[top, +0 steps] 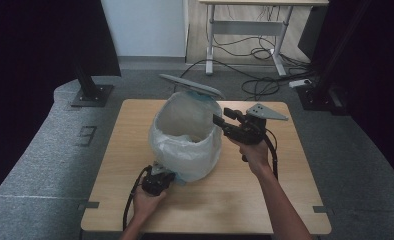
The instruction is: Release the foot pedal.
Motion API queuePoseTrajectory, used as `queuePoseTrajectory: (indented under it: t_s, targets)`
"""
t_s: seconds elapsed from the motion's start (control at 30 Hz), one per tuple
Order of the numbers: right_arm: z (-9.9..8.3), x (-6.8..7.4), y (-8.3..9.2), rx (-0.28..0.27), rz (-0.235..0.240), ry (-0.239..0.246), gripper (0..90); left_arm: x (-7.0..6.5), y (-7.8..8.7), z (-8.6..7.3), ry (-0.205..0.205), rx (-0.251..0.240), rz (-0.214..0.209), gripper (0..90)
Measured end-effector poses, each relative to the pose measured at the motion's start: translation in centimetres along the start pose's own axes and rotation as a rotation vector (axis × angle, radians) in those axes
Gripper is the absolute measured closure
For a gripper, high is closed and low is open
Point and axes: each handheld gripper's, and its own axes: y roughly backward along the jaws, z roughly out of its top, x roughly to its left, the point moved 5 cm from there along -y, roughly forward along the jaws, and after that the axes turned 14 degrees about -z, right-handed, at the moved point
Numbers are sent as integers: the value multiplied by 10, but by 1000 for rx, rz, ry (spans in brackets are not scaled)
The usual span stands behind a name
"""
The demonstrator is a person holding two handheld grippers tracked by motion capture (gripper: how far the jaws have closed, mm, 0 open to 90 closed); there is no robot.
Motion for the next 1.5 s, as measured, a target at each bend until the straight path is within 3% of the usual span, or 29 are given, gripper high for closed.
queuePoseTrajectory:
  t_s: [0.13,0.17,0.27,0.5,0.67,0.93,1.07,1.37,1.5]
  targets:
    - [-5,-6,6,6,-1,4,449,-1,3,1,1,-24,7,850]
    - [-8,-9,9,8,-4,-1,445,-1,5,2,9,-46,-14,829]
    - [-12,-12,15,9,-5,6,437,-3,9,5,9,-78,-21,765]
    - [-24,-17,27,9,-25,51,411,-4,16,3,24,-73,-6,593]
    - [-48,-31,37,34,-46,66,393,-3,23,-1,17,-60,10,483]
    - [-77,-52,50,68,-91,74,388,-2,36,-2,4,-81,-9,438]
    - [-94,-68,58,90,-116,50,388,2,42,-2,9,-91,0,432]
    - [-148,-110,71,190,-221,10,388,13,44,-7,17,-74,32,423]
    - [-164,-123,72,231,-260,20,388,14,44,-8,14,-64,39,418]
